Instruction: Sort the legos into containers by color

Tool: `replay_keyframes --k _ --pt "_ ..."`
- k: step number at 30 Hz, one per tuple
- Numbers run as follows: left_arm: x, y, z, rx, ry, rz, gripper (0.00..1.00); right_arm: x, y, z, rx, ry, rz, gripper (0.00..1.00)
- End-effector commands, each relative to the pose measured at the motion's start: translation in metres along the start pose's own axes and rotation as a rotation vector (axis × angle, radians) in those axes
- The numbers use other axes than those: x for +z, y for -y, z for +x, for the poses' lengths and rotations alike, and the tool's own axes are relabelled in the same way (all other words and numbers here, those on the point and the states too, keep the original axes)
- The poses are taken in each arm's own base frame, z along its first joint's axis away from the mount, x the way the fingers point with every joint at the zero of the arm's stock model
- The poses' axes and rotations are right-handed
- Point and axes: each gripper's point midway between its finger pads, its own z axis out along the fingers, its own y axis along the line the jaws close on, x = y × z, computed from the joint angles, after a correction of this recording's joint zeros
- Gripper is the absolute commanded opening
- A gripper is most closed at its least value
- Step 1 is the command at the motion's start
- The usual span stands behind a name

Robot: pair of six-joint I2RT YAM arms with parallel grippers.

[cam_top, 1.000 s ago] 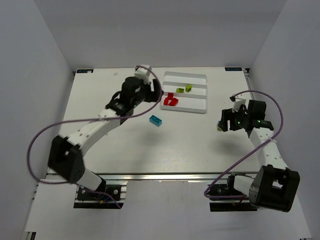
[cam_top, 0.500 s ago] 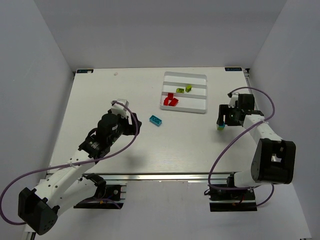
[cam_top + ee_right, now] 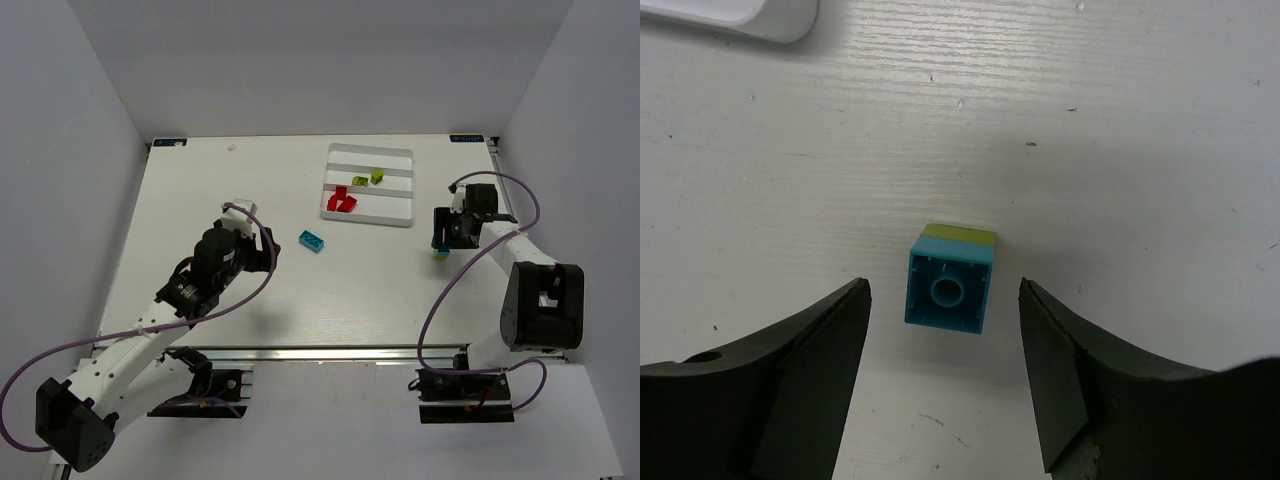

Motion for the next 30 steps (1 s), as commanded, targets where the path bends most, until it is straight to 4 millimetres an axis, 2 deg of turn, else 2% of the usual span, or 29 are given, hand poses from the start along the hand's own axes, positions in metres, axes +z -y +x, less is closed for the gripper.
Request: replay_keyframes --k 1,6,12,15,16,18,19,21,22,23,24,25,26,27,28,29,30 --pt "-0.005 0.001 -0.011 0.004 0.028 0.002 0.86 0.001 0.003 -0.011 -0.011 0.025 0.034 0.66" --pt "-0.004 0.002 -0.011 0.003 0.027 0.008 0.86 0.006 0.008 -0.005 -0.014 0.001 0.053 0.62" --pt "-0.001 0.011 -0.005 0.002 0.002 0.052 0.87 0.009 0.007 -0.001 -0.015 -0.017 0.052 0.52" --pt "0.0 0.015 -0.005 0.003 0.003 0.077 0.87 0.009 0.007 -0.001 -0.017 -0.018 0.052 0.44" --pt "0.0 0.02 -0.004 0.003 0.002 0.104 0.87 0.01 -0.003 -0.001 -0.042 -0.018 0.036 0.38" --pt "-0.002 0.03 -0.009 0.004 0.028 0.161 0.86 0.009 -0.003 -0.004 -0.051 -0.009 0.034 0.31" --pt "-0.006 0.044 -0.002 0.01 0.011 0.245 0.86 0.007 -0.005 -0.008 -0.055 0.005 0.026 0.23" --pt "-0.01 0.063 -0.007 0.004 0.047 0.356 0.86 0.003 -0.01 -0.013 -0.064 0.023 -0.005 0.19" --pt "-0.011 0.072 -0.004 -0.023 0.041 0.404 0.86 -0.004 -0.025 -0.02 -0.103 0.058 -0.093 0.11" --pt "-0.015 0.09 -0.004 -0.034 0.061 0.519 0.86 -0.009 -0.036 -0.022 -0.132 0.074 -0.156 0.06" --pt "-0.018 0.099 0.002 -0.081 0.016 0.569 0.86 -0.017 -0.048 -0.02 -0.16 0.077 -0.235 0.05" --pt "-0.015 0.115 -0.008 -0.105 0.081 0.662 0.86 -0.032 -0.073 -0.022 -0.213 0.113 -0.377 0.0" --pt "-0.021 0.129 0.01 -0.132 0.03 0.772 0.87 -0.04 -0.085 -0.02 -0.24 0.126 -0.453 0.0" --pt "-0.018 0.14 0.023 -0.231 -0.039 0.826 0.88 -0.059 -0.111 -0.013 -0.28 0.136 -0.62 0.0" --pt "-0.025 0.152 0.002 -0.249 0.064 0.927 0.88 -0.069 -0.123 -0.008 -0.303 0.137 -0.709 0.0" --pt "-0.03 0.158 0.019 -0.289 0.027 0.986 0.89 -0.081 -0.135 -0.007 -0.334 0.146 -0.792 0.0" --pt "-0.033 0.162 0.013 -0.373 0.024 1.022 0.89 -0.094 -0.148 -0.002 -0.37 0.151 -0.898 0.0"
